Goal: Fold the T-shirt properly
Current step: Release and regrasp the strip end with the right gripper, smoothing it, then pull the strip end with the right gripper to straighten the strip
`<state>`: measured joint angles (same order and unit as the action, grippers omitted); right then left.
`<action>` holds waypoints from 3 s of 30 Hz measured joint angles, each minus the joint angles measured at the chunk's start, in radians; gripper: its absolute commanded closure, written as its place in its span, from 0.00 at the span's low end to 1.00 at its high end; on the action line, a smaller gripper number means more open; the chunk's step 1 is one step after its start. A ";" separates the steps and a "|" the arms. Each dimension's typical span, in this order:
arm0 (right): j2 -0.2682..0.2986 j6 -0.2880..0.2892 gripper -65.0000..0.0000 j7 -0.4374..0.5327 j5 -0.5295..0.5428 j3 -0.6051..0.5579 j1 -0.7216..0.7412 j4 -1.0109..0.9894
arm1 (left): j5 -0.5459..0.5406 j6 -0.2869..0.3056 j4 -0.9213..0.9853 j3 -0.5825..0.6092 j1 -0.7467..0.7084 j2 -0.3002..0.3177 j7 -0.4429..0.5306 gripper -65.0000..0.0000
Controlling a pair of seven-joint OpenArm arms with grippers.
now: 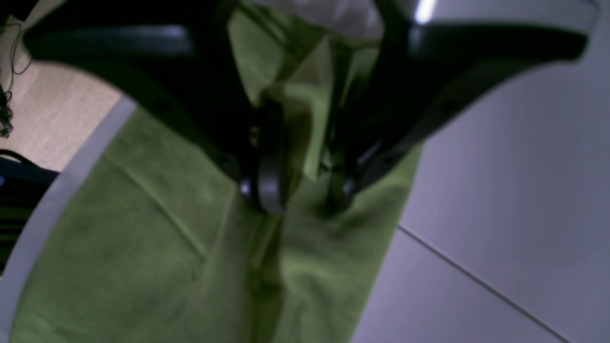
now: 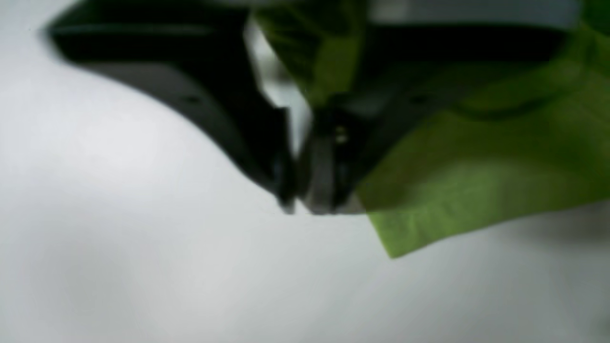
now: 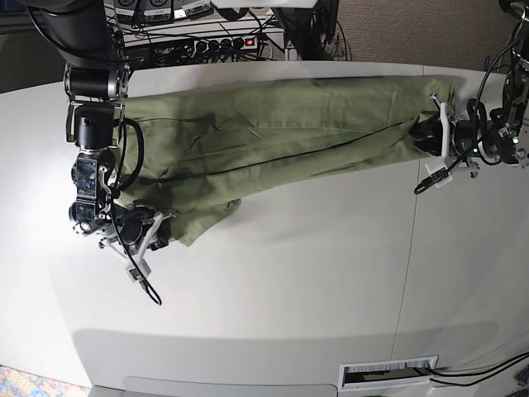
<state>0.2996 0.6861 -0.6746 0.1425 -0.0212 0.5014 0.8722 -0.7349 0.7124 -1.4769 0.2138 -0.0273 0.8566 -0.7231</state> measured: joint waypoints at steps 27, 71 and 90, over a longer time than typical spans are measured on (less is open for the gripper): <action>-0.001 0.011 1.00 -0.700 0.608 -0.003 0.025 0.273 | 0.001 0.000 0.000 0.000 0.000 0.000 0.003 0.72; 0.062 0.000 1.00 -0.299 0.254 -0.352 0.117 -0.010 | 0.002 0.000 0.003 0.000 -0.003 0.002 0.021 0.72; 0.194 0.011 1.00 -0.736 0.743 -0.359 0.092 0.390 | 0.005 0.000 0.003 0.000 -0.003 0.002 0.022 0.72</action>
<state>0.4938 0.6975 -1.4105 0.8852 -0.3798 0.5934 1.2625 -0.7296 0.7124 -1.4742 0.2138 -0.0303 0.8589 -0.7013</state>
